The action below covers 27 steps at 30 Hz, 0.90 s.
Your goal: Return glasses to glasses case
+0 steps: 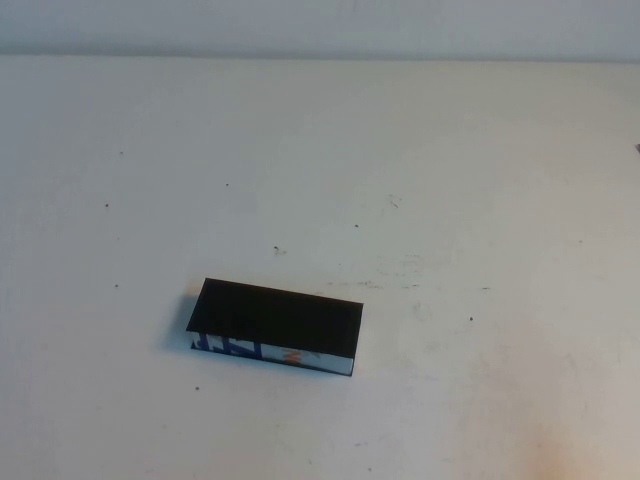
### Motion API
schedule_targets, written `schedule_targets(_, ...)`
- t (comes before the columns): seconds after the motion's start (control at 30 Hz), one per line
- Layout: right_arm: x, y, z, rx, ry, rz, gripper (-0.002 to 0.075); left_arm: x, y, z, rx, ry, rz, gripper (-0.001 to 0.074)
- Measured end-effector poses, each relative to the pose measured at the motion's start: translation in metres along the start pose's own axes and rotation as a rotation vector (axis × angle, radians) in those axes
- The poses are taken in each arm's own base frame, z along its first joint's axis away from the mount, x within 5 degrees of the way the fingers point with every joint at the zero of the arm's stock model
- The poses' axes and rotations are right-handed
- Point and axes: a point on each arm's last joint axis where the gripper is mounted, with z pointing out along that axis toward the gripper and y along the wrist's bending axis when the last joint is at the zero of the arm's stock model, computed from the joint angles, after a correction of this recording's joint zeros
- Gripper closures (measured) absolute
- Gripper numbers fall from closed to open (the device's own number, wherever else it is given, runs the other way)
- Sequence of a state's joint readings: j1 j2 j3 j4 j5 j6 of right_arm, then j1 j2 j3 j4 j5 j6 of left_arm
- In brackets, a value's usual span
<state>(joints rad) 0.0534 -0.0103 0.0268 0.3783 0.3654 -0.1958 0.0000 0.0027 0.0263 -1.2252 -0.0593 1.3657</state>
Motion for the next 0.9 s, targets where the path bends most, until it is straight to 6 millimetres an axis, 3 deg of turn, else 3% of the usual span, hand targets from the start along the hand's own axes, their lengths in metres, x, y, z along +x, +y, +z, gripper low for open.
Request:
schedule_targets(0.23, 0.000, 0.000, 0.000, 0.000, 0.002, 0.000, 0.0737, 0.007, -0.007, -0.001, 0.069, 0.077, 0.054, 0.0736)
schedule_targets(0.5, 0.000, 0.000, 0.000, 0.000, 0.001, 0.000, 0.0737, 0.033, -0.006, -0.007, 0.058, 0.365, -0.019, 0.0736)
schedule_targets(0.9, 0.000, 0.000, 0.000, -0.001, -0.001, 0.000, 0.0737, 0.035, -0.006, -0.008, 0.049, 0.389, -0.037, 0.0736)
